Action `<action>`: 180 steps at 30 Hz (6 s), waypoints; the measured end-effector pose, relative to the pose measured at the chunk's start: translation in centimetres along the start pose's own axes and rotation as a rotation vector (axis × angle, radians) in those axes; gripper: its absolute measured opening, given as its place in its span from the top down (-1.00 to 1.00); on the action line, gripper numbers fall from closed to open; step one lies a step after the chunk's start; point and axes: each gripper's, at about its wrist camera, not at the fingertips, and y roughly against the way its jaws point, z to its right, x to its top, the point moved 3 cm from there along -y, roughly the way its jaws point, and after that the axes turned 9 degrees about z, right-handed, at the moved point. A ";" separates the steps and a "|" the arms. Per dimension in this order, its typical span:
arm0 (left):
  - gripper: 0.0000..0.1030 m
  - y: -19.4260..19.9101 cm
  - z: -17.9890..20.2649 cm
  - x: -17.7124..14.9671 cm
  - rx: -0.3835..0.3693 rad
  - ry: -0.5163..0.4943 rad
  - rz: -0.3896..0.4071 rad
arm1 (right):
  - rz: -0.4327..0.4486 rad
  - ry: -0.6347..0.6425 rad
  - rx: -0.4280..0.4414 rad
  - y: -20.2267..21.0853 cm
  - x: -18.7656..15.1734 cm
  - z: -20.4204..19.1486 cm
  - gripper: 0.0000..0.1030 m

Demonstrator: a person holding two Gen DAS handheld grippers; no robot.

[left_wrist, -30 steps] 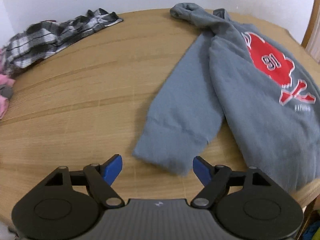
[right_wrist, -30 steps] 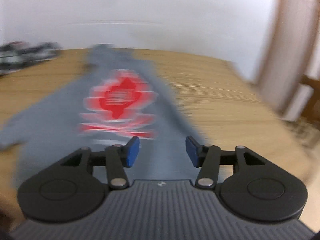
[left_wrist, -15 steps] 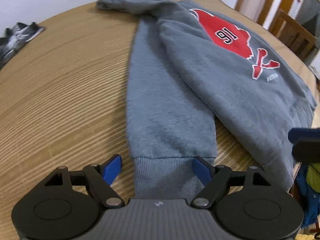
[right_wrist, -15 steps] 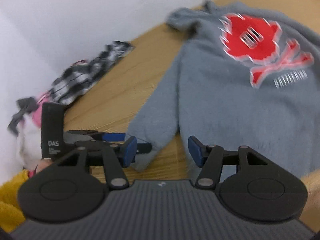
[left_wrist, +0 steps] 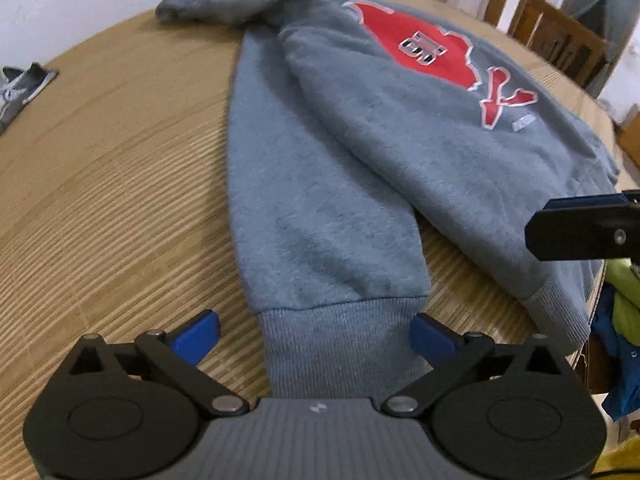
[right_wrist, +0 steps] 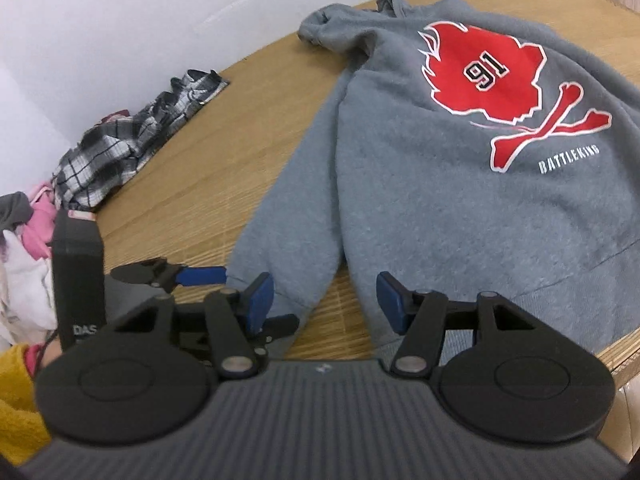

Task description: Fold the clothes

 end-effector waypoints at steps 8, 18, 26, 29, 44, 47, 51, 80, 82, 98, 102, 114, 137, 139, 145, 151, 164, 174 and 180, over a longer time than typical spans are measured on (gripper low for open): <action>0.49 1.6 -1.2 0.6 -0.078 0.091 0.107 | -0.004 0.000 -0.032 -0.9 0.2 -0.5 -0.15; 0.58 8.9 -9.6 0.0 0.241 0.274 0.241 | -0.010 0.019 -0.009 -2.0 0.6 -1.0 -0.16; 0.57 16.4 -20.8 -5.0 0.595 0.435 0.235 | -0.036 0.178 0.096 -5.0 0.7 -6.6 -0.15; 0.56 16.6 -23.3 -5.9 0.633 0.460 0.224 | -0.076 0.229 0.136 -5.6 -0.1 -8.3 -0.15; 0.13 9.6 -16.0 -1.6 0.382 0.222 0.223 | -0.090 0.502 -0.261 -0.6 -3.1 -1.4 -0.15; 0.08 7.1 -15.9 -0.6 0.424 0.180 0.216 | -0.151 0.540 -0.339 -2.1 -4.5 -0.6 -0.14; 0.15 3.7 -18.1 0.0 0.530 0.188 0.111 | -0.134 0.428 -0.343 -2.4 -3.6 0.9 0.22; 0.14 3.4 -26.1 -0.5 0.851 0.351 -0.013 | -0.156 0.399 -0.264 -3.8 -4.1 2.5 0.63; 0.14 3.8 -27.0 -0.7 0.853 0.368 -0.016 | -0.195 0.265 -0.190 -3.7 -2.8 4.2 0.69; -0.02 11.8 -24.8 -4.0 0.785 0.294 0.060 | -0.174 0.327 0.239 -4.3 -2.1 -0.9 0.19; -0.15 12.0 -16.8 -2.1 0.661 0.199 0.135 | 0.011 0.222 0.142 -2.2 2.5 4.7 0.10; -0.39 -2.0 9.9 14.5 0.288 0.029 0.234 | 0.048 -0.054 -0.005 -5.2 9.8 25.0 -0.17; 0.72 -13.1 14.0 20.3 0.401 0.309 0.007 | -0.101 0.319 0.630 -5.5 7.2 24.3 0.31; 0.72 -9.7 12.8 19.4 0.398 0.355 0.063 | -0.077 0.180 0.623 -6.3 9.4 26.3 0.09; 0.71 -1.5 8.7 17.0 0.414 0.516 0.198 | 0.056 0.145 0.357 -13.2 13.3 26.1 -0.43; 0.71 4.2 5.3 16.7 0.478 0.547 0.289 | 0.061 0.386 0.547 -19.6 12.3 15.1 -0.48; 0.72 10.4 -13.1 3.9 0.663 0.869 0.199 | 0.095 0.480 0.512 -22.7 8.5 -0.2 -0.49; 0.69 7.6 -14.6 0.0 0.548 0.804 0.154 | -0.165 -0.160 0.566 -29.1 11.2 -1.4 -0.57; 0.68 7.3 -15.1 -1.0 0.480 0.788 0.174 | -0.074 -0.586 0.581 -30.7 12.1 0.5 -0.11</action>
